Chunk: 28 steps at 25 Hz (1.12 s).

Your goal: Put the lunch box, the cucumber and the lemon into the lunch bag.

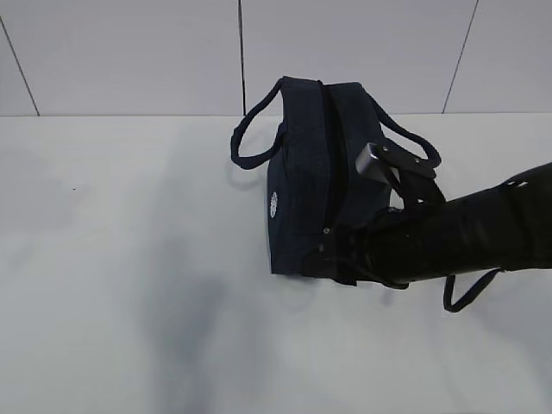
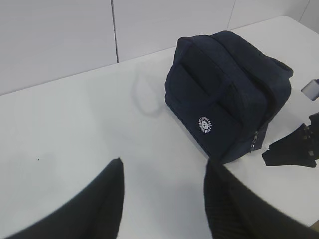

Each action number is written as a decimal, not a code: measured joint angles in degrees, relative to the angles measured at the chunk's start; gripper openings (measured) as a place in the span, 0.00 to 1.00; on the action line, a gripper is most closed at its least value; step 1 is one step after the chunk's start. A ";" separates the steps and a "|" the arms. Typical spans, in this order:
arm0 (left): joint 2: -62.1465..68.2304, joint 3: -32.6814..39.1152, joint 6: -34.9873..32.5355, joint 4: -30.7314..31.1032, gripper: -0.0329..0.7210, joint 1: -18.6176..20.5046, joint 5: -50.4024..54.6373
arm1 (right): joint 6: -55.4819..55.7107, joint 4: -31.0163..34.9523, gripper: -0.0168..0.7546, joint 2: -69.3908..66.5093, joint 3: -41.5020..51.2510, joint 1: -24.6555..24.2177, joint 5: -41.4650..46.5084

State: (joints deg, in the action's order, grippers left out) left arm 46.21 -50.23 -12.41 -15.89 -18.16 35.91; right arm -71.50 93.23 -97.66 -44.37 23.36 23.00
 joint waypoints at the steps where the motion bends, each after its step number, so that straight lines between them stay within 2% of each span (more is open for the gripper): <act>1: 0.00 0.00 0.00 0.00 0.54 0.00 0.00 | 0.00 0.72 0.64 -0.49 -0.11 0.00 -0.87; 14: 0.00 0.00 0.00 0.00 0.54 0.00 0.00 | -3.39 10.25 0.64 -1.99 -0.23 0.00 -4.47; 28: 0.00 0.00 0.00 0.00 0.54 0.00 0.00 | -4.00 10.87 0.64 -2.30 -1.27 0.00 -5.09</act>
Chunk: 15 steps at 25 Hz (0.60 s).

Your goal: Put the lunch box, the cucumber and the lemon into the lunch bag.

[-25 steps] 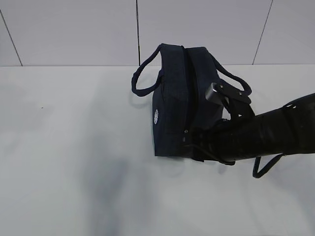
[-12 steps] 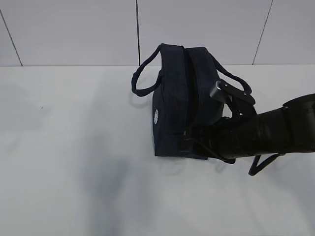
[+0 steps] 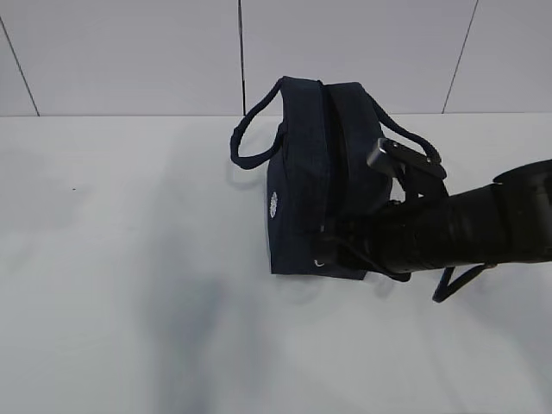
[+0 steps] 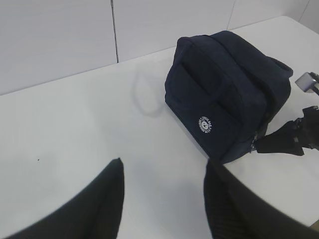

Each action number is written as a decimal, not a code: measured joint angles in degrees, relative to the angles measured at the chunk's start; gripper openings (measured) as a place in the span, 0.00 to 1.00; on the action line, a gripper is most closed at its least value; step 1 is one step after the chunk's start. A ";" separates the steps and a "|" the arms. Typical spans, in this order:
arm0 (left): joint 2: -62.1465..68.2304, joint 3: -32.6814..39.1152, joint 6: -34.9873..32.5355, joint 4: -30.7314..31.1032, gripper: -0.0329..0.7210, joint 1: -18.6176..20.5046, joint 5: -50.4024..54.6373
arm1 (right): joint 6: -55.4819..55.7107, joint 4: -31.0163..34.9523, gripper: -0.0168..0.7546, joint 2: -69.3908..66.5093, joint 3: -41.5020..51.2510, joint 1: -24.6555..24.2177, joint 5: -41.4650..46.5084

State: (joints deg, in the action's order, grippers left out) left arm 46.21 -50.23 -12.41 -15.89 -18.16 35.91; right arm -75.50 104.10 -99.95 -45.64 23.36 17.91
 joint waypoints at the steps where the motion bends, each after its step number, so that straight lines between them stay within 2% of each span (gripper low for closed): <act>1: 0.00 0.00 0.00 0.00 0.54 0.00 0.00 | 0.00 0.00 0.64 -0.38 -0.58 0.00 0.26; 10: 0.00 0.00 0.00 0.00 0.54 -1.70 0.00 | -0.10 0.09 0.64 -5.37 -3.06 0.09 1.11; 15: 0.00 0.00 0.00 0.00 0.54 -1.70 0.00 | -0.22 0.22 0.52 -5.49 -3.55 0.09 1.11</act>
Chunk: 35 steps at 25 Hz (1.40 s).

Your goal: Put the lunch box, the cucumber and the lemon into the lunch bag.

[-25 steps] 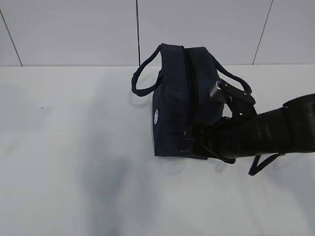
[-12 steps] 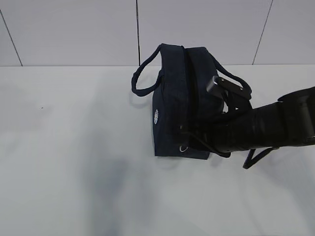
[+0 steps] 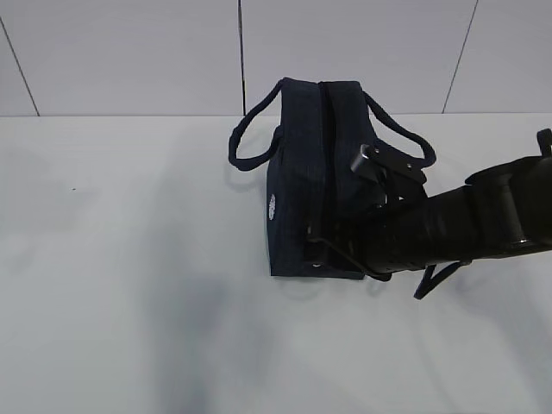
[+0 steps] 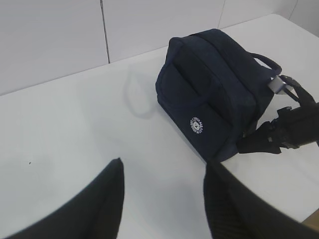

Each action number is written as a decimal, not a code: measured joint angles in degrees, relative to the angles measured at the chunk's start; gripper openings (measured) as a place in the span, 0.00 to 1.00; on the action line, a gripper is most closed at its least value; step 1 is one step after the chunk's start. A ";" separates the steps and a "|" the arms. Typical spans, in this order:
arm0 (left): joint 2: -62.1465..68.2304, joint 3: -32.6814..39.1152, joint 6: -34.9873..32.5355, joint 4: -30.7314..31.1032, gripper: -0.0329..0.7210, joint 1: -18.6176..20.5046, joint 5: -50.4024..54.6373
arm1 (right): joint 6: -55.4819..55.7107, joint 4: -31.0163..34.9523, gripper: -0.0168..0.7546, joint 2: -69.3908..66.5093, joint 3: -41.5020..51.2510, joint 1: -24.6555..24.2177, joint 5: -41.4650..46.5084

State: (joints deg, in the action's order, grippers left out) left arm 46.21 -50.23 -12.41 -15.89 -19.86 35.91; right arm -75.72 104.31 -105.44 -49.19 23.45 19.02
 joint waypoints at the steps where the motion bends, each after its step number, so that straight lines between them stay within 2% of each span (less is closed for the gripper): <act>1: 0.00 0.00 0.00 0.00 0.54 0.00 0.00 | 0.00 0.00 0.48 0.00 -0.03 0.00 0.00; 9: 0.00 0.00 0.00 0.00 0.53 0.00 0.00 | 0.00 0.00 0.12 -0.09 -0.13 0.00 0.00; 12: 0.00 0.00 0.00 0.00 0.53 0.00 0.00 | 0.00 0.00 0.04 -0.09 -0.13 0.00 0.00; 22: 0.00 0.00 0.00 0.00 0.53 0.00 0.00 | 0.42 -1.27 0.02 0.41 -0.13 0.00 1.70; 25: 0.00 0.00 0.00 0.00 0.53 0.00 0.00 | 3.79 -5.34 0.02 1.68 -0.13 0.00 3.15; 30: 0.00 0.00 0.00 0.00 0.53 0.00 0.00 | 12.12 -15.69 0.02 3.32 -0.13 0.00 5.10; 35: 0.00 0.00 0.00 0.00 0.53 0.00 0.00 | 16.51 -21.64 0.02 6.04 -0.13 0.00 6.79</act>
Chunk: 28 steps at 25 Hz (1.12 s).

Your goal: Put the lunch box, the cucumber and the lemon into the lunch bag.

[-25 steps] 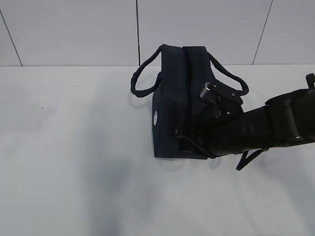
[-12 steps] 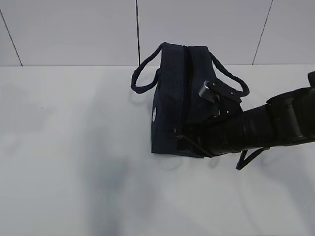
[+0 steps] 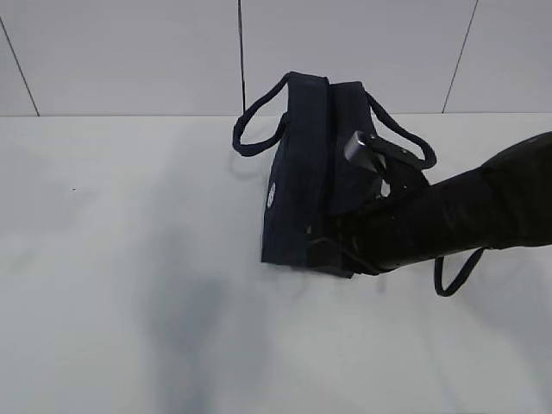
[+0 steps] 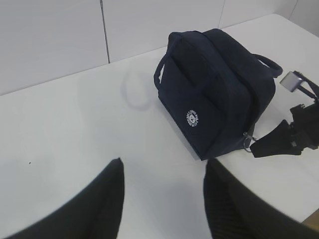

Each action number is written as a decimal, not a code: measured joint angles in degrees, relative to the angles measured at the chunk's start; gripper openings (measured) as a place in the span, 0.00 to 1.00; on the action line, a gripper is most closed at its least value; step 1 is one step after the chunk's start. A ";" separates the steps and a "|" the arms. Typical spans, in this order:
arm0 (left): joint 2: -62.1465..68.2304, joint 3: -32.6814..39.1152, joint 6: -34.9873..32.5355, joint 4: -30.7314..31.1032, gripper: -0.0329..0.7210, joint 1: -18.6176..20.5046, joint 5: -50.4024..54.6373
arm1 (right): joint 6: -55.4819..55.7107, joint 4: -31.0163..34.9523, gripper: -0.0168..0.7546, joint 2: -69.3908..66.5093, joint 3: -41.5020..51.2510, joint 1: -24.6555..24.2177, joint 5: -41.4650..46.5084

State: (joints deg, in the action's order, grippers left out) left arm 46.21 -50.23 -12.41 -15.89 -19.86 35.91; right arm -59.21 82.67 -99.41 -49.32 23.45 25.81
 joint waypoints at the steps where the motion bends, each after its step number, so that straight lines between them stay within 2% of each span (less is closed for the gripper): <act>1: 0.00 0.00 0.00 0.00 0.53 0.00 0.00 | 0.32 -0.95 0.02 0.76 0.00 0.00 0.26; 11: 0.00 0.00 0.00 0.00 0.53 0.00 0.00 | 6.81 -10.78 0.02 6.95 0.21 0.00 2.54; 21: 0.00 0.00 0.00 0.00 0.53 0.00 -0.05 | 4.18 -12.86 0.03 7.17 0.21 0.00 2.80; 22: 0.00 0.00 0.00 0.00 0.53 0.00 -0.05 | 3.53 -12.26 0.06 7.17 0.21 0.00 2.96; 24: 0.00 0.00 0.00 -0.04 0.53 0.00 -0.05 | 0.89 -9.42 0.20 6.57 0.21 0.00 3.90; 26: 0.00 0.00 0.00 -0.13 0.53 0.00 -0.05 | -1.32 -4.15 0.40 4.54 0.21 0.00 4.85; 28: 0.00 0.00 0.00 -0.13 0.53 0.00 -0.05 | -2.66 1.29 0.54 2.14 0.21 0.00 5.11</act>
State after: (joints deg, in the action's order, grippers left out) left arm 46.21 -50.23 -12.41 -16.02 -19.86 35.86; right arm -61.87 83.96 -97.27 -49.11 23.45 30.93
